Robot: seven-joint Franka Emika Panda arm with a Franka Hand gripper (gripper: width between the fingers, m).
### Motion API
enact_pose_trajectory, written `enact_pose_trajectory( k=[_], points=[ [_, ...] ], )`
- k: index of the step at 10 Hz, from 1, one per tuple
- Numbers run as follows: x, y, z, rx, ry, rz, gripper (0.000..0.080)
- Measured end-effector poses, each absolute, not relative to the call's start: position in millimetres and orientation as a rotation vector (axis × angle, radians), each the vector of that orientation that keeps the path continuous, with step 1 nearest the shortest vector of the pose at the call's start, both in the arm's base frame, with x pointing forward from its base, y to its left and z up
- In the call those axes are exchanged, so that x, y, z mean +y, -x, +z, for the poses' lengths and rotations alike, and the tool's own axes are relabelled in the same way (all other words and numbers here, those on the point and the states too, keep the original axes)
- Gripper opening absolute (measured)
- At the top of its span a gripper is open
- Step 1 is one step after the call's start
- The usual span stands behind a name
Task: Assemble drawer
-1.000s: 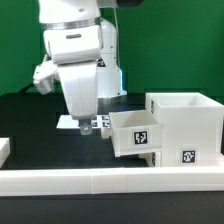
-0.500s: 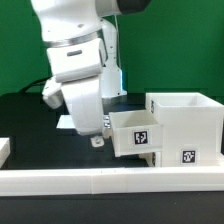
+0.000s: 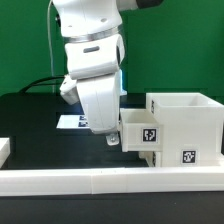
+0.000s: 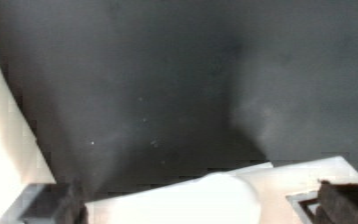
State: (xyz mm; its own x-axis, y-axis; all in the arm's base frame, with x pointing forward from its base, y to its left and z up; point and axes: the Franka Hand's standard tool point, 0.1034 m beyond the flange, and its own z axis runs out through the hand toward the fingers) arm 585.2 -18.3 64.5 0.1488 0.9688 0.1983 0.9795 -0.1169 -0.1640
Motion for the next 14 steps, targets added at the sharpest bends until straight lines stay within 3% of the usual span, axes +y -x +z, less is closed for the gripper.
enact_pose_trajectory(
  k=[9, 14],
  points=[
    [0.0, -592.4, 65.1, -2.038, 2.116, -0.065, 0.0649],
    [37.2, -594.1, 68.3, -2.063, 2.088, -0.069, 0.0649]
  ],
)
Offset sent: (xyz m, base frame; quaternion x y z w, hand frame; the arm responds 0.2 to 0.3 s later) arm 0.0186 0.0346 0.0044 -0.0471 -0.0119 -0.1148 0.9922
